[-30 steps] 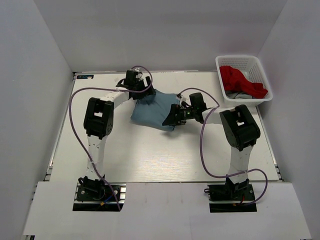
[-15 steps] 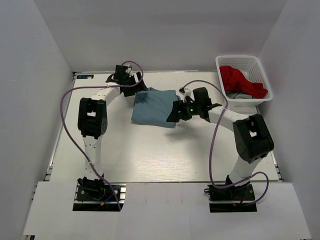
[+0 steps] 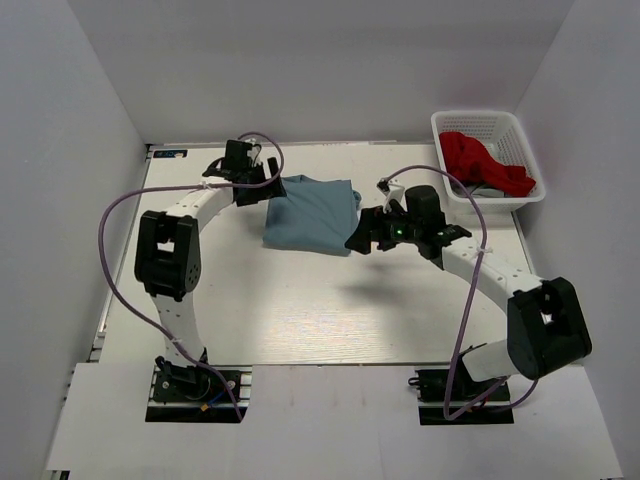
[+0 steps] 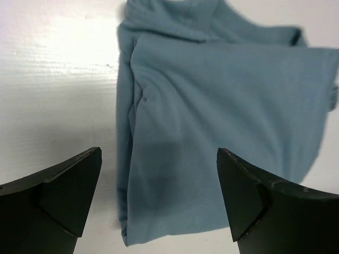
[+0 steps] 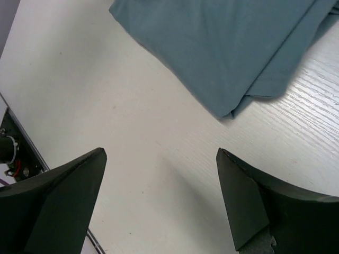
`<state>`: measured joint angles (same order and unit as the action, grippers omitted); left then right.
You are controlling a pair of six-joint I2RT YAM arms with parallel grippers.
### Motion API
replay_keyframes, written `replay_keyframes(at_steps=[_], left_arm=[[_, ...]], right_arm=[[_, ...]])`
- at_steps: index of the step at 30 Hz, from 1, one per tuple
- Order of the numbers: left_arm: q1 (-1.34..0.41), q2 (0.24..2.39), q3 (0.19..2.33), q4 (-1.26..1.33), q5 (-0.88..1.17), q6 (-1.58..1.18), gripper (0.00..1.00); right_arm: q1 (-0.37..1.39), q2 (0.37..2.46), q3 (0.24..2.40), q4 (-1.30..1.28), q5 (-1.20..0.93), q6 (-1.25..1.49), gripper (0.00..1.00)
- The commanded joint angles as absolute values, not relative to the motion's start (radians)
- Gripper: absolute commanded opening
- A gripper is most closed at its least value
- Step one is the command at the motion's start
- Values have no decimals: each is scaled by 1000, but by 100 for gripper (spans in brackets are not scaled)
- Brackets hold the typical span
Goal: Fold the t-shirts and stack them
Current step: Put the neatly folded tshirt into the corner of the board with the left arm
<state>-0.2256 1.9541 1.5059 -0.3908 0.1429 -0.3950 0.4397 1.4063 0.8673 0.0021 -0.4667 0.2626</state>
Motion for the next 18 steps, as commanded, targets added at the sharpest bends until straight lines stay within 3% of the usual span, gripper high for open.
replay_keyframes(at_steps=[1, 4, 9, 10, 11, 13, 14, 15, 18], left_arm=[[-241, 1986, 1483, -411, 120, -344, 100], [-252, 2048, 1508, -420, 74, -331, 100], [-273, 2137, 1562, -460, 64, -276, 80], [-284, 2151, 1562, -460, 74, -258, 74], [-293, 2161, 1575, -460, 45, -249, 55], [-293, 2189, 1615, -520, 34, -212, 38], [-293, 2198, 1637, -550, 25, -201, 23], [-293, 2198, 1637, -561, 2, -189, 0], [-293, 2162, 1637, -561, -79, -170, 0]], right_arm=[[437, 1355, 865, 2, -407, 272, 90], [437, 1339, 858, -29, -405, 273, 90], [434, 1305, 835, -64, -347, 235, 90], [434, 1304, 836, -84, -297, 235, 90], [436, 1299, 838, -97, -282, 229, 90], [433, 1299, 828, -113, -236, 227, 90], [431, 1289, 824, -109, -212, 226, 90], [430, 1286, 807, -112, -187, 225, 90], [426, 1270, 788, -106, -132, 225, 90]])
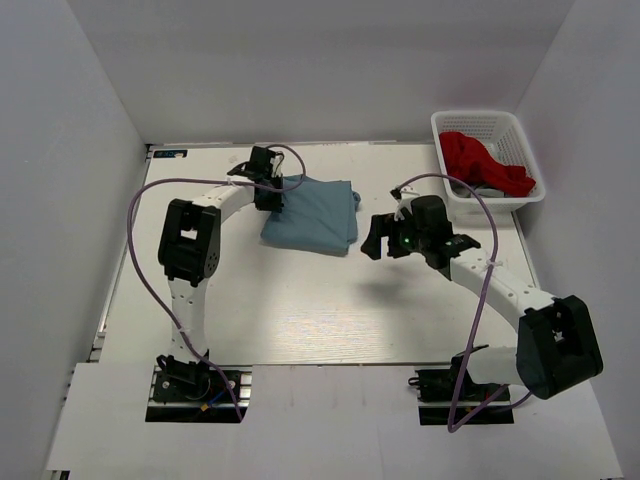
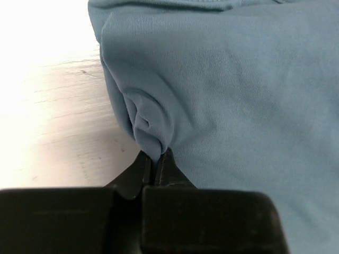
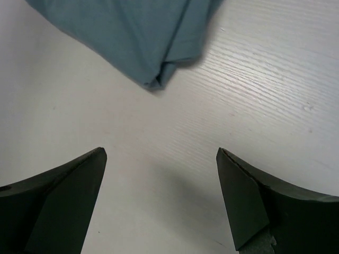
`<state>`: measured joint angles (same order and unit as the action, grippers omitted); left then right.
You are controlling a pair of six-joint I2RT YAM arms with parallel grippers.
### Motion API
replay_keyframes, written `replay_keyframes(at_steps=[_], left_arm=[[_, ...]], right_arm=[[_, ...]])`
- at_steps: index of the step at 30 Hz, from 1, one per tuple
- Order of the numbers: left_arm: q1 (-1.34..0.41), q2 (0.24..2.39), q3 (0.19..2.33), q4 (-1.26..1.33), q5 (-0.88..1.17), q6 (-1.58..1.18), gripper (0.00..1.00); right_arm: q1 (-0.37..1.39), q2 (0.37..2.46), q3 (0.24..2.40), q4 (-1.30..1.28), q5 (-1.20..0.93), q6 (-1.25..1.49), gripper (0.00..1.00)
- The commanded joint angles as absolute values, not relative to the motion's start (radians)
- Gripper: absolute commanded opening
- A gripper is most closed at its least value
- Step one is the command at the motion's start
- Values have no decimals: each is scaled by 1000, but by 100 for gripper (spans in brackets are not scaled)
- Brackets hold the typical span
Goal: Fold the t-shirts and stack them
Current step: Put the neatly folded tshirt into the corner of the board with the left arm
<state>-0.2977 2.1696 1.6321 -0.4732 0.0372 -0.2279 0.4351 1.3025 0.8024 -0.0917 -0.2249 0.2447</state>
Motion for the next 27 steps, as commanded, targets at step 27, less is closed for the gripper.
replay_keyframes(at_steps=[27], left_arm=[[106, 2484, 2272, -543, -549, 281, 0]], right_arm=[[379, 1371, 923, 28, 118, 275, 90]])
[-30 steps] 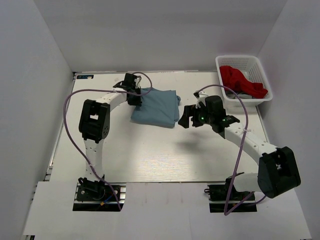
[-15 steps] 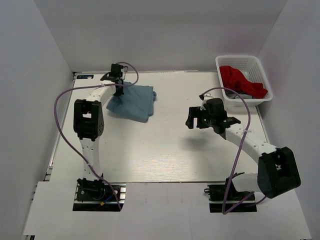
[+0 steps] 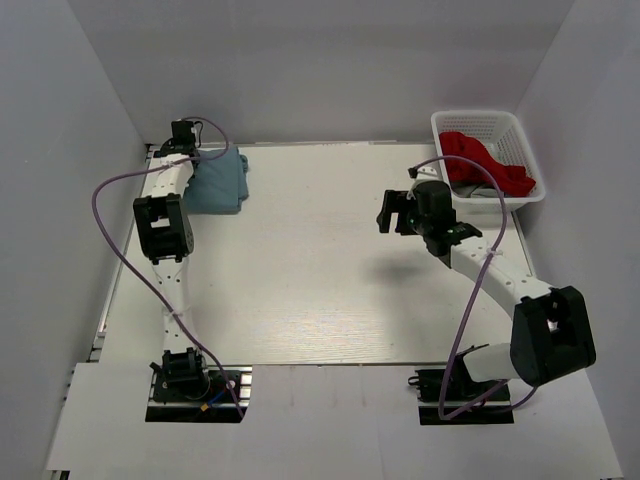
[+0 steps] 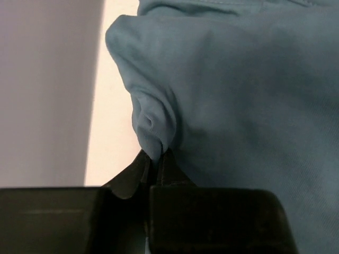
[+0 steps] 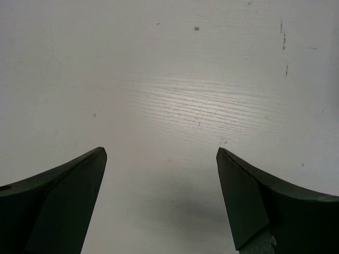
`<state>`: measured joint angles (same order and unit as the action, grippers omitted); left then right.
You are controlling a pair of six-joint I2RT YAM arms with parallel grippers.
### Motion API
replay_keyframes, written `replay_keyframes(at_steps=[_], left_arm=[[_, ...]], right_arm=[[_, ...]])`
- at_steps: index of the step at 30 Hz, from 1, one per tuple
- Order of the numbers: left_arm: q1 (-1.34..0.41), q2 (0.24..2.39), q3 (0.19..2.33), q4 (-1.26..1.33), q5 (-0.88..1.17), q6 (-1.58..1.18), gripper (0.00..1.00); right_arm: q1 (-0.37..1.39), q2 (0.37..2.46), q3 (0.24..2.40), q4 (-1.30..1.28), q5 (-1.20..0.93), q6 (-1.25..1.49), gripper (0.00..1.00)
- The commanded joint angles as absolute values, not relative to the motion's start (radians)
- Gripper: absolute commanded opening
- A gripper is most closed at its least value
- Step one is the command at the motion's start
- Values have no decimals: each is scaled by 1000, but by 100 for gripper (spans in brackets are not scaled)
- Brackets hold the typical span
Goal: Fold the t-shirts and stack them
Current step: Put the neatly folded tshirt into the corner of the board with the left arm
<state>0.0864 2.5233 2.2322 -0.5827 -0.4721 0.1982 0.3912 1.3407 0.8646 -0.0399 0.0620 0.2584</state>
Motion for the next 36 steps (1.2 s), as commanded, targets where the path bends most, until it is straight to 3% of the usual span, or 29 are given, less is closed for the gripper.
replay_keyframes(at_steps=[1, 11, 12, 13, 14, 19, 22, 25, 26, 29, 30, 32, 33, 36], left_arm=[[106, 2484, 2272, -520, -563, 294, 0], [169, 2513, 2269, -376, -581, 336, 3], [169, 2513, 2269, -376, -598, 325, 32], [169, 2513, 2269, -376, -598, 325, 53], [169, 2513, 2269, -376, -609, 316, 97], [169, 2430, 2269, -396, -673, 265, 100], [141, 2337, 2260, -412, -827, 197, 100], [129, 2147, 2237, -590, -642, -17, 100], [129, 2020, 2199, -616, -467, -61, 100], [91, 1794, 1853, -534, -249, -239, 100], [59, 1632, 1607, -399, -180, -288, 100], [11, 1483, 1366, -249, 9, -331, 100], [-39, 1357, 1148, -103, 55, -365, 100], [-133, 1205, 837, 90, 183, -498, 100]], right_arm=[[376, 1391, 926, 28, 114, 281, 90], [339, 1490, 977, 21, 8, 333, 90], [339, 1489, 982, 18, 11, 337, 90], [336, 1488, 983, 15, 11, 331, 90], [336, 1483, 983, 14, 11, 336, 90], [334, 1444, 974, 14, -52, 357, 90], [333, 1401, 974, 17, -92, 367, 90], [336, 1323, 937, 43, -135, 402, 90], [336, 1292, 904, 61, -170, 403, 90], [341, 1229, 806, 81, -236, 428, 90], [338, 1185, 787, 78, -273, 439, 90], [339, 1152, 710, 66, -301, 457, 90], [341, 1096, 692, 54, -301, 459, 90], [341, 993, 569, 32, -272, 459, 90]])
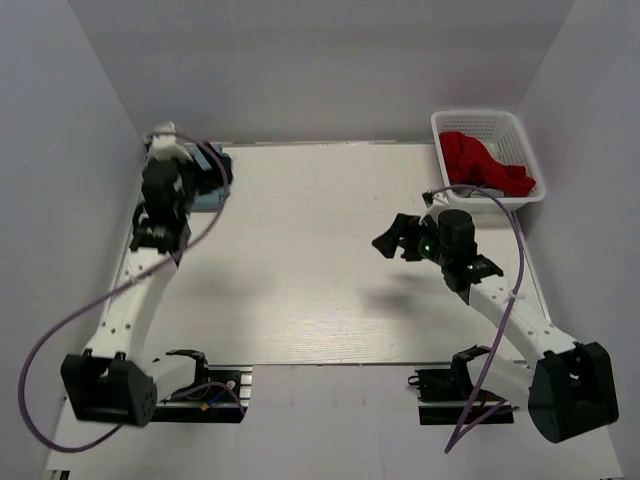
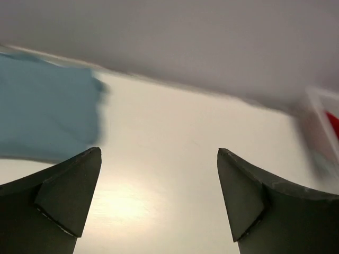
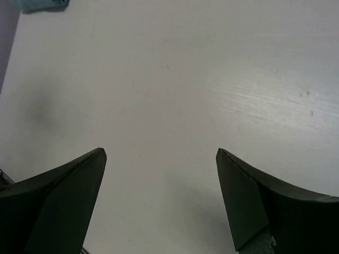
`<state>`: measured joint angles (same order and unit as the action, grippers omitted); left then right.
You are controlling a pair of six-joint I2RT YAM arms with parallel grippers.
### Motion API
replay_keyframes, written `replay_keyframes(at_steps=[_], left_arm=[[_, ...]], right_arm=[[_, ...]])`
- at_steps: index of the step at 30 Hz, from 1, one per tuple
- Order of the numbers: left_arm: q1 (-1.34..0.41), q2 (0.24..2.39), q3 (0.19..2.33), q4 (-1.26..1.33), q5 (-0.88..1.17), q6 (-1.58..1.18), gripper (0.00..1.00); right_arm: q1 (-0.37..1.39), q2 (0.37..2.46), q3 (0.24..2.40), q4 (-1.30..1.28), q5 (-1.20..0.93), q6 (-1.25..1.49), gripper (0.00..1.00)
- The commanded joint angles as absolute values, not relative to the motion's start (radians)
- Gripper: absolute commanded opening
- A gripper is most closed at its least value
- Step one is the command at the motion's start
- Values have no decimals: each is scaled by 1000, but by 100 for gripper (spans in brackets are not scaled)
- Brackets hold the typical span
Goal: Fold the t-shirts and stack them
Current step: Put the neatly folded tshirt into the corner of the board with the left arm
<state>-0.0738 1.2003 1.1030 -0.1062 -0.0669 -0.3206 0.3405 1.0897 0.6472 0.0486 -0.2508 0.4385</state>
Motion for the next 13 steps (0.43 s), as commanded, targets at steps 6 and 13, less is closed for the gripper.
replay_keyframes(at_steps=[6, 13], left_arm=[[-233, 1065, 552, 140, 382, -453, 100], [-265, 925, 479, 92, 361, -422, 100]], right_arm=[[337, 833, 430, 11, -203, 482, 90], [339, 795, 357, 71, -190, 520, 90]])
